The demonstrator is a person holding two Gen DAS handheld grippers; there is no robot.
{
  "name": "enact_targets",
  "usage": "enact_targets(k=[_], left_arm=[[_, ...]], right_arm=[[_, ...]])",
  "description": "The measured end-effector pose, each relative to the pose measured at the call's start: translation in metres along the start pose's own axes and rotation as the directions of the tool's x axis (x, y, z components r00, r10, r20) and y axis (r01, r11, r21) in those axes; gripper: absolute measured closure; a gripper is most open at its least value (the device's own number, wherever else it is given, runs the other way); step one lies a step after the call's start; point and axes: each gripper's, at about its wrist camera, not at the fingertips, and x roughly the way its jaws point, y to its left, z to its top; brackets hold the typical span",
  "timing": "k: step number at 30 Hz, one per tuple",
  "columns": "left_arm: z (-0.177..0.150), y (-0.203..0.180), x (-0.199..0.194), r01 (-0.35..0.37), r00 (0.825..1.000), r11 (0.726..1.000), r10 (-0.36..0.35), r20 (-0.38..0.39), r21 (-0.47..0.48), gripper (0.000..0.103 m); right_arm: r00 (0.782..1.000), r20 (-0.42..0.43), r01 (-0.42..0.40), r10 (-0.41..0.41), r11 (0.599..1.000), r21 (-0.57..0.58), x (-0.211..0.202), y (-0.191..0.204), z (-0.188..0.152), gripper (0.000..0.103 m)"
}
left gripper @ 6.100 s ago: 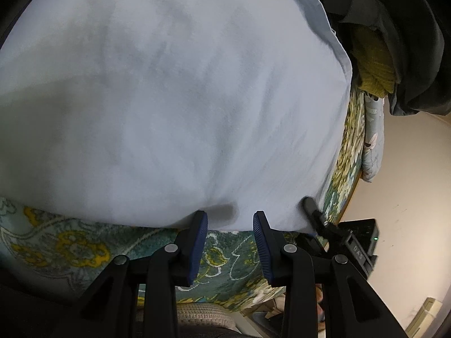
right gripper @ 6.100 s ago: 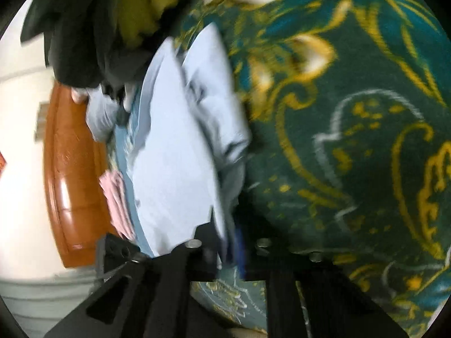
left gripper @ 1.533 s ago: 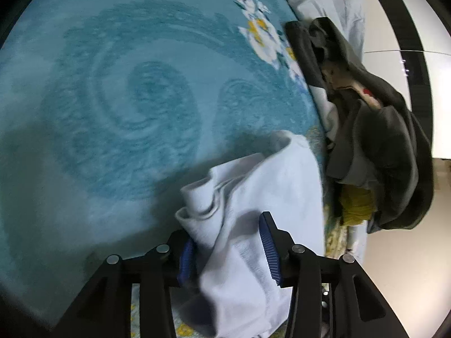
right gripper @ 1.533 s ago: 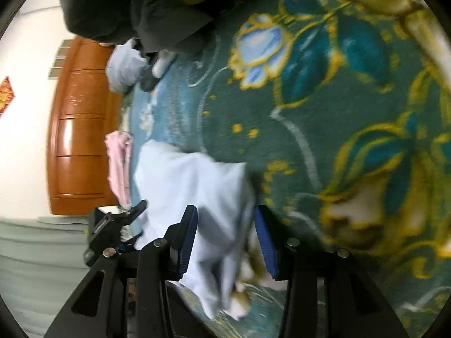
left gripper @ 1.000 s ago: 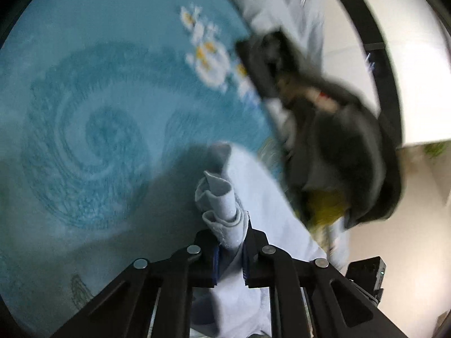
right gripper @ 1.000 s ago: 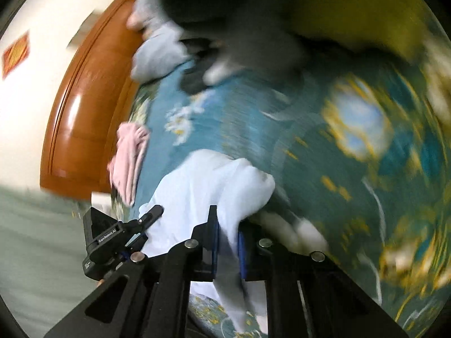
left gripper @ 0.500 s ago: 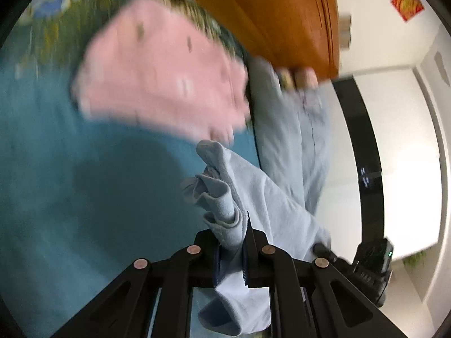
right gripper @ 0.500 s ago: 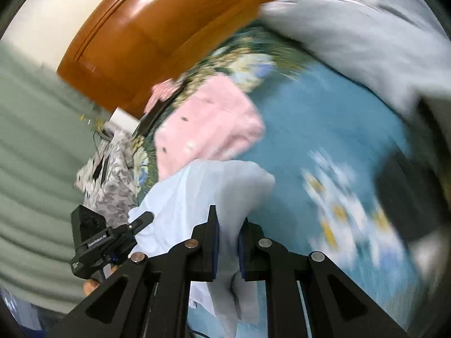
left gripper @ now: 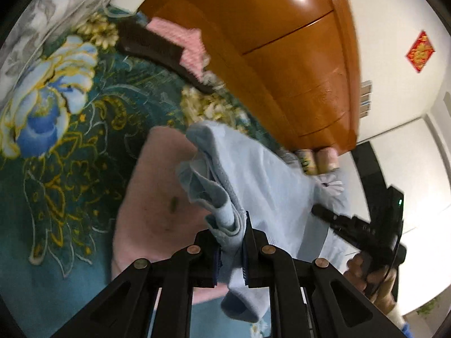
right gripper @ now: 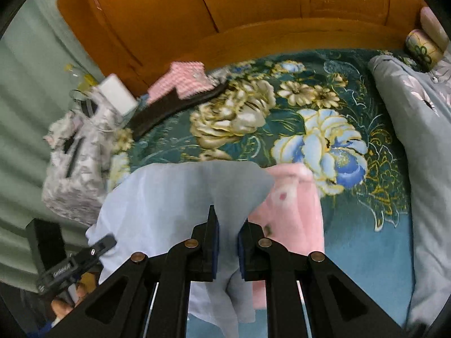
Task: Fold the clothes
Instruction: 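Carry the folded sweatshirt with both grippers over to the pink blanket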
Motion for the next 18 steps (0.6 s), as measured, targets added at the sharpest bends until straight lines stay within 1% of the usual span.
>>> enact_targets(k=[4,7,9,10,11,12,13,14,15,17,18], left_arm=[[-0.01,0.021,0.026,-0.062,0.997,0.998,0.062,-0.041,0.002,0.091],[-0.017,0.037,0.034,-0.076,0.995,0.997,0.074,-0.063,-0.026,0.088],[-0.017,0.042,0.032,-0.07,0.995,0.997,0.067,-0.074,-0.045,0.086],[-0.016,0.043,0.029,-0.06,0.995,0.997,0.056,-0.08,-0.048,0.084],[-0.016,0.041,0.024,-0.068,0.995,0.997,0.065,-0.081,-0.042,0.079],[-0.016,0.038,0.018,-0.086,0.994,0.996,0.084,-0.075,-0.028,0.073],[-0.014,0.034,0.012,-0.104,0.993,0.995,0.104,-0.064,-0.005,0.069],[-0.012,0.03,0.005,-0.123,0.991,0.992,0.124,-0.053,0.019,0.061],[-0.01,0.026,-0.001,-0.143,0.989,0.989,0.145,-0.038,0.045,0.055],[-0.004,0.006,-0.014,-0.209,0.978,0.969,0.208,0.023,0.133,0.054],[-0.003,-0.003,-0.016,-0.23,0.973,0.958,0.226,0.044,0.17,0.053]], right_arm=[[0.999,-0.04,0.027,-0.026,0.999,0.043,0.037,-0.018,0.0,0.092],[0.998,-0.06,0.039,-0.034,0.996,0.085,0.058,-0.033,-0.005,0.091],[0.999,-0.046,0.016,-0.012,0.996,0.091,0.056,-0.038,-0.008,0.09],[0.999,-0.035,0.009,-0.006,0.996,0.084,0.052,-0.04,-0.01,0.086],[0.999,-0.033,0.009,-0.006,0.997,0.082,0.049,-0.042,-0.011,0.085],[0.999,-0.033,0.019,-0.017,0.996,0.083,0.045,-0.044,-0.012,0.082],[0.999,-0.034,0.031,-0.028,0.996,0.084,0.04,-0.046,-0.013,0.08],[0.998,-0.02,0.062,-0.061,0.995,0.08,0.033,-0.049,-0.014,0.08],[0.994,0.006,0.108,-0.109,0.992,0.068,0.025,-0.048,-0.014,0.08],[0.977,0.067,0.2,-0.201,0.979,0.025,0.011,-0.039,-0.016,0.08],[0.978,0.079,0.194,-0.192,0.981,-0.009,0.01,-0.029,-0.018,0.08]])
